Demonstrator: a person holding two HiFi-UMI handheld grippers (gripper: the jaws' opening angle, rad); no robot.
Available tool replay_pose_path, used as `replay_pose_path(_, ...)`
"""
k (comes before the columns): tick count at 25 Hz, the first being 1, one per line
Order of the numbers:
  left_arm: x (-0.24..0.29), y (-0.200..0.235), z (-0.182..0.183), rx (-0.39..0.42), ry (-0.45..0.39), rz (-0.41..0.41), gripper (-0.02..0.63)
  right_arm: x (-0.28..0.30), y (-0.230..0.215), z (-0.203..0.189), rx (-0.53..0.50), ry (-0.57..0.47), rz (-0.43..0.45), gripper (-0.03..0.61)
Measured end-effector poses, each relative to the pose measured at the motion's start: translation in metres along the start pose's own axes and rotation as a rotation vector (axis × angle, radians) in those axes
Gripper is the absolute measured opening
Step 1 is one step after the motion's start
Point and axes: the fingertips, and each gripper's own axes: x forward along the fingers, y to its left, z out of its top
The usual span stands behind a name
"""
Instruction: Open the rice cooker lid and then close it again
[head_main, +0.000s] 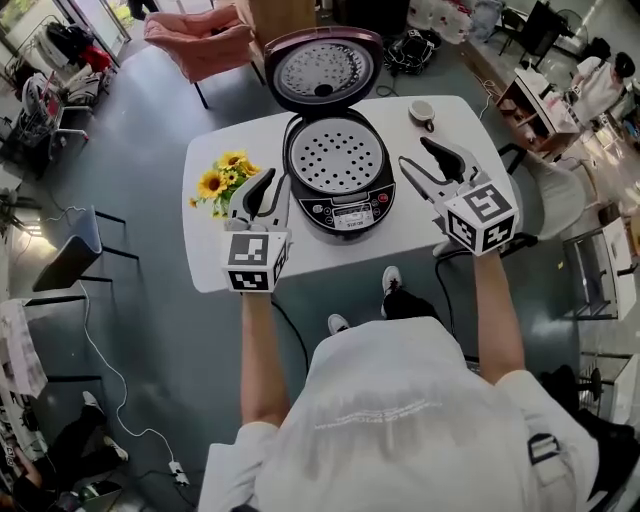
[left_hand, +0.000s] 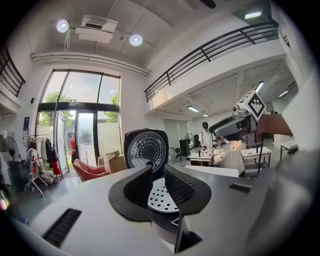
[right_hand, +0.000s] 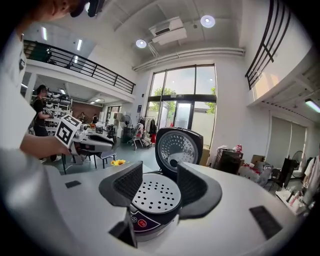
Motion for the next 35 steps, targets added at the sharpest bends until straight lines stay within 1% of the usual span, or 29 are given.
replay_pose_path(7,0.013,0.006,-0.011,-0.016,0.029,-0.008,0.087,0.021,-0.018,0.005,0.002,-0.009,-0.009,0.230)
replay_pose_path(11,0.027,0.014,-0.014,-0.019,0.045,0.004,0.087,0.039,-0.042,0.011,-0.016,-0.019,-0.008,0.233)
replay_pose_path(16,0.057,0.028,-0.016,-0.018,0.069,0.031,0.087,0.073,-0.078,0.022,-0.040,-0.038,0.013,0.238)
replay_pose_path(20,0.079,0.041,-0.012,-0.023,0.088,0.069,0.087,0.110,-0.104,0.033,-0.072,-0.040,0.065,0.241)
replay_pose_path(24,0.100,0.057,-0.005,-0.003,0.108,0.101,0.087,0.149,-0.126,0.046,-0.123,-0.041,0.121,0.247)
replay_pose_path(29,0.118,0.073,-0.005,-0.002,0.133,0.139,0.087,0.190,-0.145,0.057,-0.186,-0.042,0.172,0.259)
replay_pose_path(32,0.127,0.079,-0.005,-0.004,0.145,0.140,0.087,0.205,-0.154,0.066,-0.216,-0.053,0.193,0.260)
replay_pose_path(33,0.129,0.082,-0.003,-0.004,0.144,0.135,0.101,0.209,-0.157,0.068,-0.222,-0.055,0.200,0.261)
replay_pose_path(34,0.132,0.085,0.000,-0.004,0.141,0.128,0.112,0.213,-0.160,0.071,-0.227,-0.054,0.207,0.266)
replay_pose_path(35,0.135,0.088,0.004,-0.001,0.135,0.120,0.119,0.216,-0.161,0.072,-0.234,-0.053,0.216,0.287)
